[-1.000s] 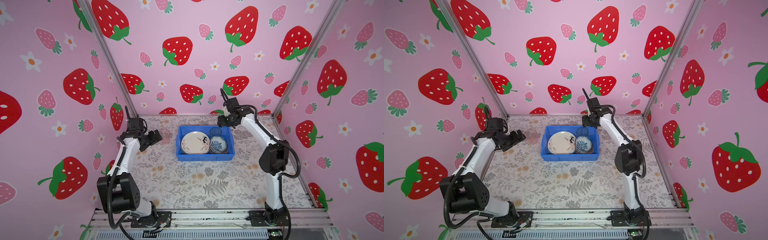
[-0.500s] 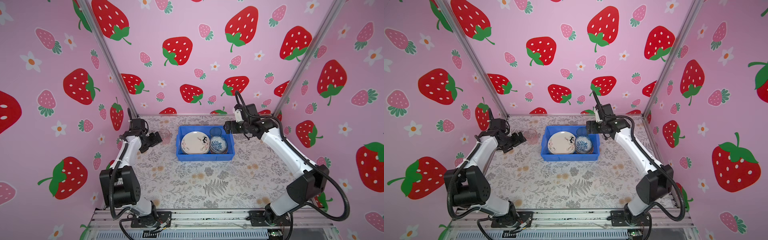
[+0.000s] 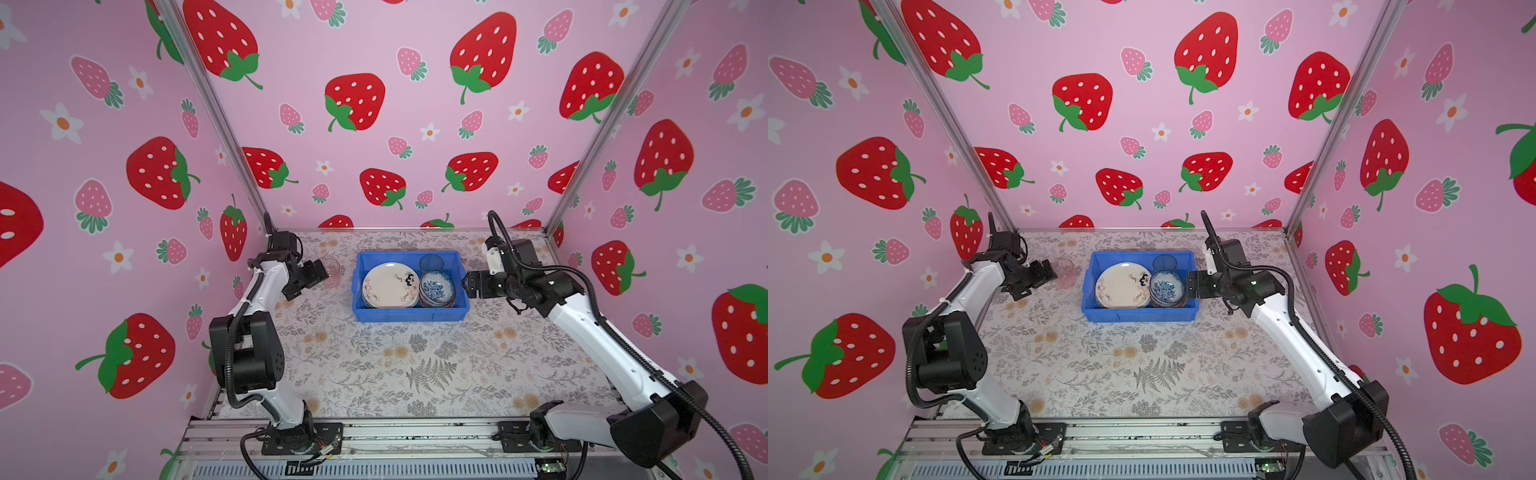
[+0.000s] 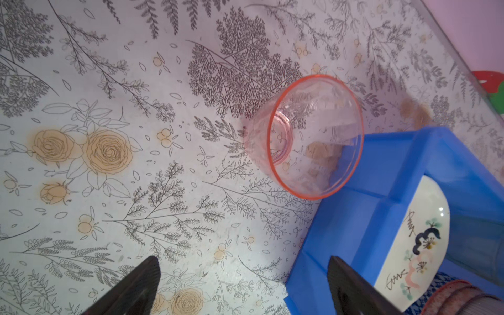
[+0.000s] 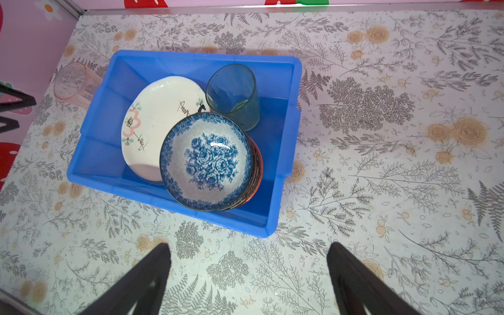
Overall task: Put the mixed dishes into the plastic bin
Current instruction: 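Release the green cup in the bin with the right gripper while the left reaches out, then grasp the pink-rimmed clear cup with the left gripper and lift it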
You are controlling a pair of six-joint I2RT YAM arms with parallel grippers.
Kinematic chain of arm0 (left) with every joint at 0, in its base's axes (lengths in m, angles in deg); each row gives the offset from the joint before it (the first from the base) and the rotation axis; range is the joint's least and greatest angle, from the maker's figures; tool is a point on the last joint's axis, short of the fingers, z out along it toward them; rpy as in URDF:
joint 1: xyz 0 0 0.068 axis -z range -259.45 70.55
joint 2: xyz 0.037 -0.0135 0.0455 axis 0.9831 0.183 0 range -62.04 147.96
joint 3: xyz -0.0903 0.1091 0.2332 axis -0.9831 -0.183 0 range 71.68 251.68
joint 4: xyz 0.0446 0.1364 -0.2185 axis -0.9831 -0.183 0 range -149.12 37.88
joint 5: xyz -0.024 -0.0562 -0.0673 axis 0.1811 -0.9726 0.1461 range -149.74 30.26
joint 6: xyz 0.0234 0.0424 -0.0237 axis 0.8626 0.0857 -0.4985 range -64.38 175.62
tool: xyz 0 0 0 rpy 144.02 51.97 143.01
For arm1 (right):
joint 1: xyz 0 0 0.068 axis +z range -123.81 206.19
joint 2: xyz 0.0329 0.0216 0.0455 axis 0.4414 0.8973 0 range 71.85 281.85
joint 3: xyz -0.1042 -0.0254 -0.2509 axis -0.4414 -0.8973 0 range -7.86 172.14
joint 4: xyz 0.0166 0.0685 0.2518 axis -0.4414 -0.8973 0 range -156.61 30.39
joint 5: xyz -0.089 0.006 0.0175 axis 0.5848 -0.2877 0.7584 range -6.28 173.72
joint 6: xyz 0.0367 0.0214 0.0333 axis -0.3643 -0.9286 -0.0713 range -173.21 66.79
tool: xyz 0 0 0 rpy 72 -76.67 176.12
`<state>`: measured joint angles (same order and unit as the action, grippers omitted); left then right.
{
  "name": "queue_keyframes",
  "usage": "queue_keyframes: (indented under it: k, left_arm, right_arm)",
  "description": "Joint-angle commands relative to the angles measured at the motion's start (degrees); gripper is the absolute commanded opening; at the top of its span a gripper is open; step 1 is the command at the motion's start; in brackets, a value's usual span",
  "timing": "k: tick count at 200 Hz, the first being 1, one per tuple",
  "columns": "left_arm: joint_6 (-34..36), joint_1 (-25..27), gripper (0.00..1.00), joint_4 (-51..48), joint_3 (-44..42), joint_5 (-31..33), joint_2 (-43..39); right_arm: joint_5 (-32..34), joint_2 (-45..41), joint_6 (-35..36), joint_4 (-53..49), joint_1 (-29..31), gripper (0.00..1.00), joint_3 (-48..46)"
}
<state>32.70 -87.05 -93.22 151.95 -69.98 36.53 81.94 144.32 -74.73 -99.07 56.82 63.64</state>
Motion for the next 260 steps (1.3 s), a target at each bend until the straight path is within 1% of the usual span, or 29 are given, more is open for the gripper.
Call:
queue_keyframes:
  k: [1, 30, 55, 58, 70, 76, 86, 92, 153, 165, 182, 211, 246, 260]
  left_arm:
    - [-1.4, 0.1, 0.97, -1.9, 6.0, 1.6, 2.4]
    - [-2.6, 0.0, 0.93, -4.3, 12.1, 2.0, 7.4]
    - [-3.4, 0.2, 0.87, -5.0, 14.5, 2.1, 10.5]
    - [-3.3, 0.1, 0.86, -5.0, 14.6, 3.5, 10.8]
    - [-3.5, 0.2, 0.83, -4.8, 14.9, 3.9, 11.7]
    - [-3.7, 0.3, 0.8, -4.6, 15.0, 3.9, 12.3]
    - [-3.7, 0.3, 0.72, -4.3, 15.3, 3.6, 13.2]
    - [-3.7, 0.3, 0.7, -4.3, 15.6, 3.5, 13.7]
    - [-3.6, 2.0, 0.59, -4.7, 19.9, 3.9, 18.7]
    - [-3.7, 2.4, 0.55, -4.9, 20.8, 4.0, 19.6]
    - [-3.7, 3.1, 0.46, -5.0, 21.7, 4.2, 20.5]
    - [-3.6, 4.2, 0.36, -5.3, 22.1, 5.4, 21.3]
    - [-3.5, 4.9, 0.17, -5.6, 22.2, 6.0, 21.8]
    - [-3.3, 5.1, 0.15, -5.6, 22.2, 6.0, 21.8]
  right_arm:
    - [0.2, -3.7, -1.1, 0.3, 0.2, 0.93, -2.2]
    - [1.3, -6.7, -1.6, -0.8, 0.2, 0.93, -4.4]
    - [2.0, -8.0, -1.8, -2.2, 0.2, 0.94, -5.1]
    - [2.1, -8.2, -1.8, -2.3, 0.2, 0.94, -5.2]
    - [2.6, -8.7, -1.9, -2.6, 0.2, 0.94, -5.5]
    - [2.8, -9.0, -1.9, -2.7, 0.2, 0.94, -5.7]
    - [3.2, -9.2, -2.0, -2.9, 0.2, 0.94, -6.0]
    - [3.3, -9.3, -2.0, -2.9, 0.2, 0.94, -6.3]
    - [4.9, -10.1, -2.3, -3.7, 0.2, 0.94, -7.4]
    - [5.0, -10.2, -2.3, -3.8, 0.2, 0.94, -7.6]
    - [5.2, -10.3, -2.3, -3.9, 0.2, 0.94, -7.8]
    - [5.6, -10.6, -2.4, -4.4, 0.2, 0.94, -7.8]
    - [6.2, -11.3, -2.4, -5.1, 0.2, 0.94, -8.0]
    - [6.5, -11.7, -2.5, -5.4, 0.2, 0.94, -8.2]
